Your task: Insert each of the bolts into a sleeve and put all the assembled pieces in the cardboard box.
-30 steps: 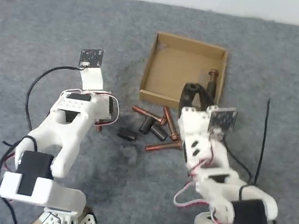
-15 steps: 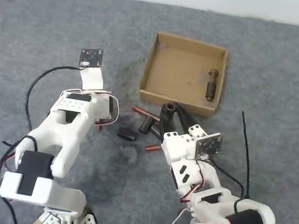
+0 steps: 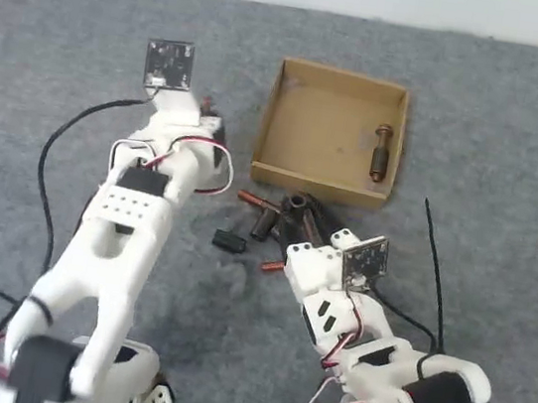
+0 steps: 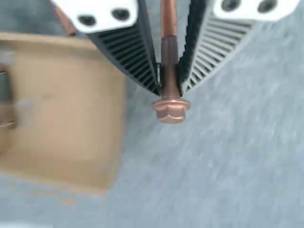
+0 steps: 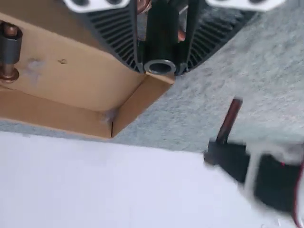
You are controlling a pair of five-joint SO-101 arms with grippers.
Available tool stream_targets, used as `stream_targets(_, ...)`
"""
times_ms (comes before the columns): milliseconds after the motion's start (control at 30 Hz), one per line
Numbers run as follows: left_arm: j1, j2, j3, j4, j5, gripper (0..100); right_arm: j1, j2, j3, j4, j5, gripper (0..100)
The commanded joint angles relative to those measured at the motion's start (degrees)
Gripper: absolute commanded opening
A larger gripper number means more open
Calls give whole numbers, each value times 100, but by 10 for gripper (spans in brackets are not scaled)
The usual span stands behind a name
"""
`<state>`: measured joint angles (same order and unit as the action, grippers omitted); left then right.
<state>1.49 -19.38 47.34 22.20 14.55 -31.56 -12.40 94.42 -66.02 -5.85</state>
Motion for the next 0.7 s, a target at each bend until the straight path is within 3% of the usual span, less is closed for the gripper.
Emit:
stream_targets(0,519,-976,-40,-290,-53,13,-277,48,114,13,88,24)
stream_targets(233,1099,-1802,189,-281,-53,13,-347,75,114,13,88,24)
stream_targets(667,1996,-3903,1798,-299,-53,13,-629,84,114,13,88,24)
